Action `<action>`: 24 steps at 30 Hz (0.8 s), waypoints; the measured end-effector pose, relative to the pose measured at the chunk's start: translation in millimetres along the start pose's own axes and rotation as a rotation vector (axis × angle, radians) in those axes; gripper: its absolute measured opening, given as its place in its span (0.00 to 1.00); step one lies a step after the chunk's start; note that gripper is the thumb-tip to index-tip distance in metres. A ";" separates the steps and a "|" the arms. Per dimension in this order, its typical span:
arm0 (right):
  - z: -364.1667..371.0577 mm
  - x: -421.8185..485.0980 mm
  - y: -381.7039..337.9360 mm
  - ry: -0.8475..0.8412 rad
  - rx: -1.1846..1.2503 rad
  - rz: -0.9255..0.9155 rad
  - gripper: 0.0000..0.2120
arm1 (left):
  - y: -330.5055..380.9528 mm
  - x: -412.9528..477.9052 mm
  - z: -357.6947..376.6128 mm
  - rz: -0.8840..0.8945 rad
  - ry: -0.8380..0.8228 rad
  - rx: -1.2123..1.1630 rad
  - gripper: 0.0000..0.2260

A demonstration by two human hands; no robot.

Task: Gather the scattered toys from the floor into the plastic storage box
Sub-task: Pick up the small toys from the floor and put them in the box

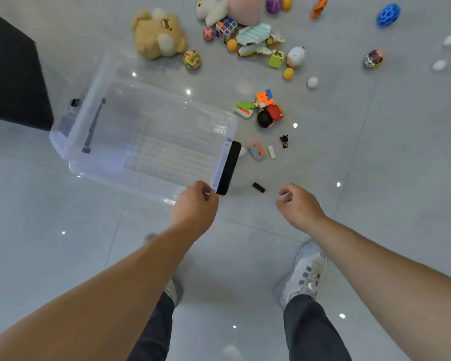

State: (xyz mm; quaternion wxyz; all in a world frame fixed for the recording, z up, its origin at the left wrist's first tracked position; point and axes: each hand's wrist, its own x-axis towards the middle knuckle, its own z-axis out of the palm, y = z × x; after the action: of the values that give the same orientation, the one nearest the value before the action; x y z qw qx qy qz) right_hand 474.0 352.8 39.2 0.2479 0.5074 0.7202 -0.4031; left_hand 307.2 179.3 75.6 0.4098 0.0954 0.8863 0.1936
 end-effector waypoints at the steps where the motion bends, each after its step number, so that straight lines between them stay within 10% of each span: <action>1: -0.4 3.8 13.9 -0.032 -0.011 -0.010 0.14 | 6.7 -6.4 19.6 -0.012 0.001 0.008 0.06; 7: -1.1 55.3 86.5 -0.106 -0.138 -0.132 0.18 | 24.5 -4.0 142.7 -0.090 -0.080 0.012 0.08; 12: 10.4 143.0 100.6 -0.094 -0.219 -0.221 0.25 | 10.2 74.2 212.0 -0.160 -0.155 0.096 0.30; 20: 52.6 285.6 49.5 0.074 -0.391 -0.346 0.40 | -3.6 198.0 247.8 -0.023 0.106 0.327 0.50; 24: 72.6 302.1 39.4 0.197 -0.501 -0.465 0.30 | -8.1 226.5 257.9 -0.041 0.207 0.275 0.46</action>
State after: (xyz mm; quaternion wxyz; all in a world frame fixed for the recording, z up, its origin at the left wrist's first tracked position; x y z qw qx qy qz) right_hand 397.4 459.1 -245.2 0.1954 0.2896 0.9135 -0.2086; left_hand 357.7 314.6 -235.9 0.3031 0.1120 0.9437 0.0710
